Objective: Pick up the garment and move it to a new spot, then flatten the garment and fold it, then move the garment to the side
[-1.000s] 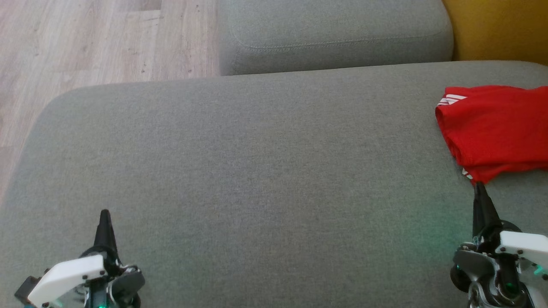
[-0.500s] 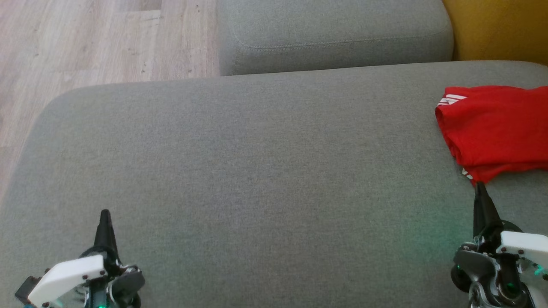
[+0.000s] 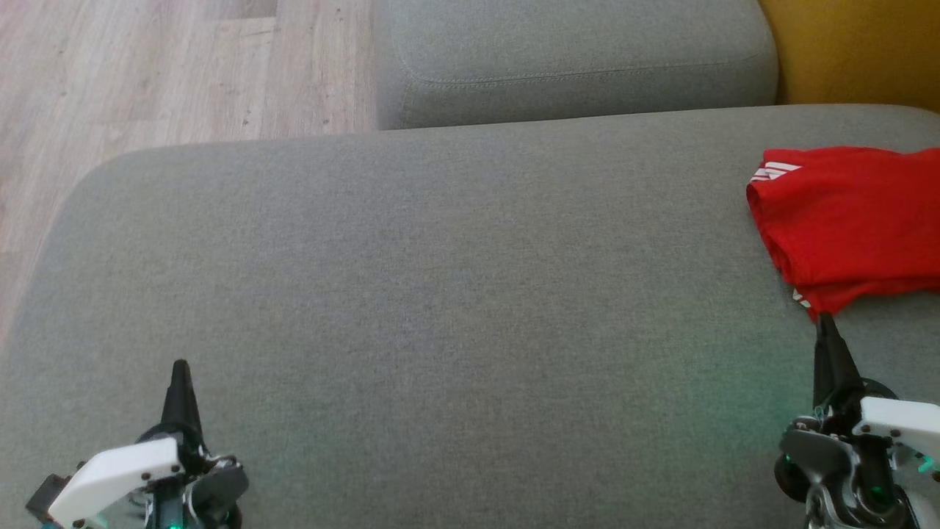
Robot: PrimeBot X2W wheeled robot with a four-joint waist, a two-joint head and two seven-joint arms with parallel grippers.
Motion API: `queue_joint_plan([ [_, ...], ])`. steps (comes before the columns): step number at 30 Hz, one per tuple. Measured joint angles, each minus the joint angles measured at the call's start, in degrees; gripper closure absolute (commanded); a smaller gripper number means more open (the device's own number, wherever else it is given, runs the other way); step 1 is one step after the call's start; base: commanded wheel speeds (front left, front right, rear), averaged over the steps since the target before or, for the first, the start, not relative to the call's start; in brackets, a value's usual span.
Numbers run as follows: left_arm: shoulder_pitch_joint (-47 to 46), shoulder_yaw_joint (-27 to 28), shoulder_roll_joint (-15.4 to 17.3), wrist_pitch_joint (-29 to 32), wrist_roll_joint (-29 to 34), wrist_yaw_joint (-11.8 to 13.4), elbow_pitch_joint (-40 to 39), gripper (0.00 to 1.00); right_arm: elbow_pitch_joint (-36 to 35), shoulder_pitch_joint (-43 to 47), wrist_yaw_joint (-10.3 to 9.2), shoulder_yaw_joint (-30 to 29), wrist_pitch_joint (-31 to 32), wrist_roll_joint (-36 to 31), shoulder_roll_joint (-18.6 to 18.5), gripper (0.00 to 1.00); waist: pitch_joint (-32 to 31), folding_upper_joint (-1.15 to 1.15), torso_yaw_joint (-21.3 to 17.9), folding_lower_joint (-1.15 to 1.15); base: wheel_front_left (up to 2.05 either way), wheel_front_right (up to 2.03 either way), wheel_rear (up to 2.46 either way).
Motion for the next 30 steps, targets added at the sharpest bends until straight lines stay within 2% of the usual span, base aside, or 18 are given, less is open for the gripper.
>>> queue_joint_plan([
  [30, 0.0, 0.1, -0.1, 0.3, 0.1, 0.0, 0.0, 1.0, 0.0, 0.0, 0.0, -0.4, 0.2, 0.0, 0.0, 1.0, 0.0, 0.0, 0.0, 0.0, 0.0, 0.0, 0.0],
])
